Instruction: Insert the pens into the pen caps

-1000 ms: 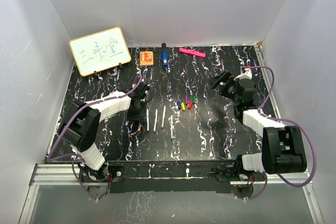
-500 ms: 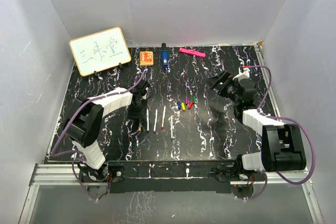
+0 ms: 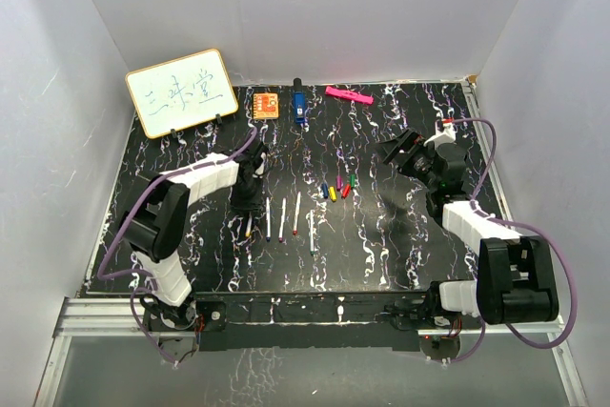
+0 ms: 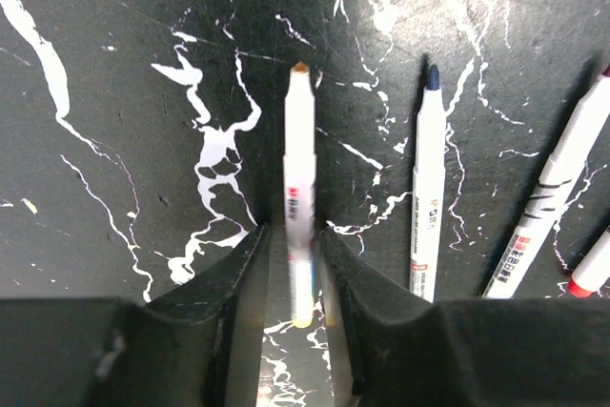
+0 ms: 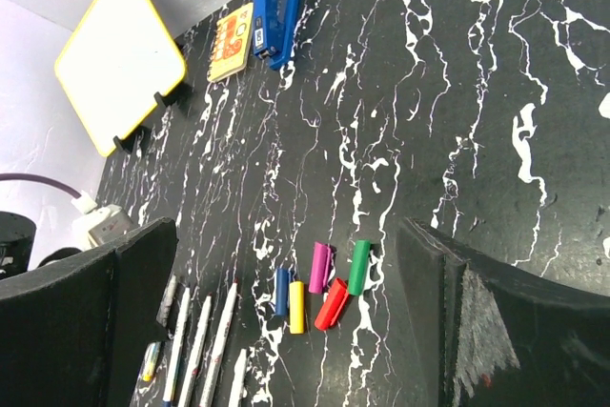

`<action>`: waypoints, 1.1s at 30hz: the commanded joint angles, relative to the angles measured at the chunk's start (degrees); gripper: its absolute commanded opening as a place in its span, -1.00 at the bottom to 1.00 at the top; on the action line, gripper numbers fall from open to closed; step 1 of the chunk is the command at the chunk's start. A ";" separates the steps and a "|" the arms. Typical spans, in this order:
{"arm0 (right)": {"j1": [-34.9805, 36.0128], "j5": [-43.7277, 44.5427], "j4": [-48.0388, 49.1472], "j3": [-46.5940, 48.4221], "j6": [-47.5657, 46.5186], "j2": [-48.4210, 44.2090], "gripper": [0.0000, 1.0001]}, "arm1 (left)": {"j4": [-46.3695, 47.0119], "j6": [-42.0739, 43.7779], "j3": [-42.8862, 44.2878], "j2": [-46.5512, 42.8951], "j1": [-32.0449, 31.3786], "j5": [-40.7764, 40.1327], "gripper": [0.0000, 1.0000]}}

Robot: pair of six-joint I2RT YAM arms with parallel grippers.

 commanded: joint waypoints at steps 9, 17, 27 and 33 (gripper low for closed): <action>-0.02 0.11 -4.58 3.97 -4.51 -2.36 0.96 | 6.34 -0.18 -3.72 6.27 0.48 1.96 -1.00; 7.16 7.65 -15.79 8.67 -13.95 -1.61 0.96 | 9.27 1.09 -7.04 0.71 0.48 2.83 -1.00; 21.50 19.81 -23.36 14.21 -20.81 3.48 0.92 | 7.18 2.91 -6.89 -17.21 0.46 1.22 -1.00; 28.75 27.89 -27.39 16.59 -22.94 7.92 0.69 | 4.17 3.28 -6.82 -25.36 0.49 2.82 -1.00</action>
